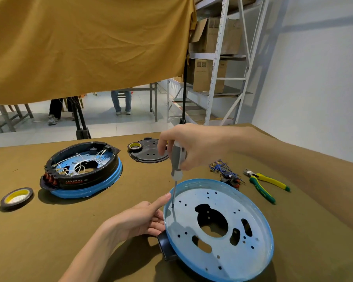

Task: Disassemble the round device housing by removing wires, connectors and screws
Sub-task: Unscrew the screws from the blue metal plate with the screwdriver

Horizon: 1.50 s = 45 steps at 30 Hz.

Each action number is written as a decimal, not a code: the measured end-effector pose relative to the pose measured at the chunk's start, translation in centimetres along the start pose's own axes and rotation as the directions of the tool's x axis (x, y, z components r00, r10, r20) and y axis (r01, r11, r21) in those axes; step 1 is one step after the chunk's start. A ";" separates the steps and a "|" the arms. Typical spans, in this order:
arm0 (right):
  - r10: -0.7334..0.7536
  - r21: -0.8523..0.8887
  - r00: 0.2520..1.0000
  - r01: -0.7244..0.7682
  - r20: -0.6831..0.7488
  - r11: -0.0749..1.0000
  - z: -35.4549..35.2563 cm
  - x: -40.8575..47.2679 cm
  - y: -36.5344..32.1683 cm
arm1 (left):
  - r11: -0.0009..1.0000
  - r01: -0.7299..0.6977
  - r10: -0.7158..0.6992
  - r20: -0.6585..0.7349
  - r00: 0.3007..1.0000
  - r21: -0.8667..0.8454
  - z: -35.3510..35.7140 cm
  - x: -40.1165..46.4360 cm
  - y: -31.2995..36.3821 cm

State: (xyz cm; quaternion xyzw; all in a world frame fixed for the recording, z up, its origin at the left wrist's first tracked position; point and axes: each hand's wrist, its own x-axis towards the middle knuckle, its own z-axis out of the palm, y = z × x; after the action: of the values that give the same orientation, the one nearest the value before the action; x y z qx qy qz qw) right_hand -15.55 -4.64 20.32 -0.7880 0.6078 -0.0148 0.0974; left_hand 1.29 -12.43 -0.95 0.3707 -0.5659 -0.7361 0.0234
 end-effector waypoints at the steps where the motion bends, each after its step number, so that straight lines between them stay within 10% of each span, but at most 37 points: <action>1: 0.013 -0.018 1.000 -0.013 0.006 1.000 0.0 0.0 0.0 | 1.000 0.001 -0.001 0.001 1.000 0.002 0.0 0.1 0.0; 5: 0.098 -0.297 0.983 -0.141 -0.154 0.944 1.2 0.3 -0.3 | 1.000 -0.002 0.001 0.013 1.000 0.008 -0.1 0.2 -0.1; 11: -0.002 -0.042 1.000 0.003 0.028 0.999 0.0 0.1 -0.5 | 1.000 -0.007 0.008 -0.005 1.000 0.011 0.0 0.2 -0.1; 17: 0.093 -0.307 0.982 -0.140 -0.162 0.941 1.4 0.4 -0.5 | 1.000 -0.017 0.017 0.017 1.000 0.007 0.2 0.0 0.0; 22: 0.021 -0.063 1.000 -0.021 -0.004 0.998 0.2 0.1 -0.1 | 1.000 -0.028 0.028 0.024 0.999 -0.015 0.1 -0.1 0.0; 28: 0.070 -0.360 0.982 -0.131 -0.176 0.924 1.6 0.5 -0.3 | 1.000 -0.023 0.024 0.057 0.998 -0.020 0.1 -0.1 0.0; 34: -0.017 -0.013 0.999 0.018 0.026 1.000 0.5 0.0 -0.7 | 1.000 -0.012 0.012 0.014 1.000 -0.022 0.2 0.2 -0.1; 40: 0.025 -0.411 0.983 -0.099 -0.183 0.906 1.6 0.5 -1.6 | 1.000 -0.023 0.023 0.035 0.999 -0.017 0.1 0.2 -0.2; 45: 0.028 -0.088 0.999 -0.025 0.031 0.996 0.4 0.2 -1.2 | 1.000 -0.016 0.018 0.040 0.999 -0.027 -0.1 0.5 -0.4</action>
State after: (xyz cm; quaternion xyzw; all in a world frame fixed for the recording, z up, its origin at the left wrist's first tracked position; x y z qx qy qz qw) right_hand -14.33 -4.47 20.14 -0.7835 0.6166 0.0258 0.0724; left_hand 1.10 -12.60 -1.54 0.3506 -0.5596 -0.7506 0.0232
